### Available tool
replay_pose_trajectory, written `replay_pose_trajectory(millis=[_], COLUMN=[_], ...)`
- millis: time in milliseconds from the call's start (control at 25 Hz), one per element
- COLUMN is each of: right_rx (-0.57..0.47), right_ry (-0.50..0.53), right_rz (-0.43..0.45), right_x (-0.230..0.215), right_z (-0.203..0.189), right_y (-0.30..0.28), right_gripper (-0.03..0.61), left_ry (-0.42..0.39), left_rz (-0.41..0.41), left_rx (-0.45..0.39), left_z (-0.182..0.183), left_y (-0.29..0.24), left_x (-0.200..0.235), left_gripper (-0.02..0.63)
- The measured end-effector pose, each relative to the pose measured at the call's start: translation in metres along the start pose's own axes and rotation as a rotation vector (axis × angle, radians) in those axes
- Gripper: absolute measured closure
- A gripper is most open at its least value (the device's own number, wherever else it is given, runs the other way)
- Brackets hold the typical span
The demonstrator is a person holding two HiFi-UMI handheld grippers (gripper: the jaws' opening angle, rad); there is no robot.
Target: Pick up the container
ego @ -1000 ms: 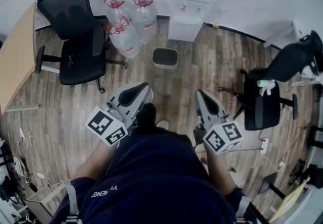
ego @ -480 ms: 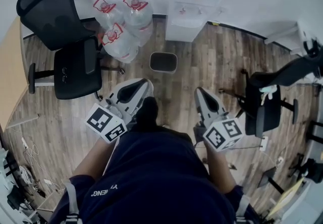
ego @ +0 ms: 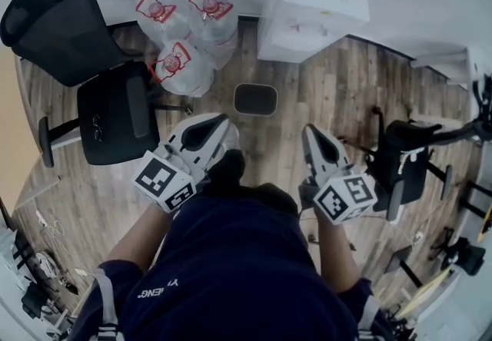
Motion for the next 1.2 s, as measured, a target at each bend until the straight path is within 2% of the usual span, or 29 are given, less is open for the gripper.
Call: replay_pose_trajectory(millis=[440, 640, 800, 960, 1200], right_rx=[0.101, 0.182, 0.279, 0.394, 0.558], right_ry=[0.016, 0.108, 0.154, 0.201, 0.271], right_rz=[-0.034, -0.039, -0.02, 0.006, 0.078], right_x=[-0.026, -0.052, -0.083, -0.115, -0.163], right_z=[0.015, 0.012, 0.0, -0.014, -0.048], right_y=[-0.076, -0.108, -0.139, -0.169, -0.219], right_gripper=[0.563, 0.563, 0.563, 0.563, 0.563], left_ry=[0.047, 0.075, 0.091, 0.147, 0.196], left_rz=[0.016, 0.048, 0.101, 0.152, 0.25], left_rx=[0.069, 0.11, 0.145, 0.177, 0.236], left_z=[-0.011, -0.029, -0.055, -0.088, -0.153], left_y=[-0.035, -0.055, -0.076, -0.097, -0.123], left_x=[0.067, 0.082, 0.093, 0.105, 0.12], left_gripper=[0.588, 0.588, 0.588, 0.588, 0.588])
Point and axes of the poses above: the fingertips, and each gripper's own axes: y backward along the fingers, x to its left, z out of its top, the point moved 9 cm from there along y, backward along the fingers, and after that the axes turned 4 degrees about -y, right-handed, at the moved point
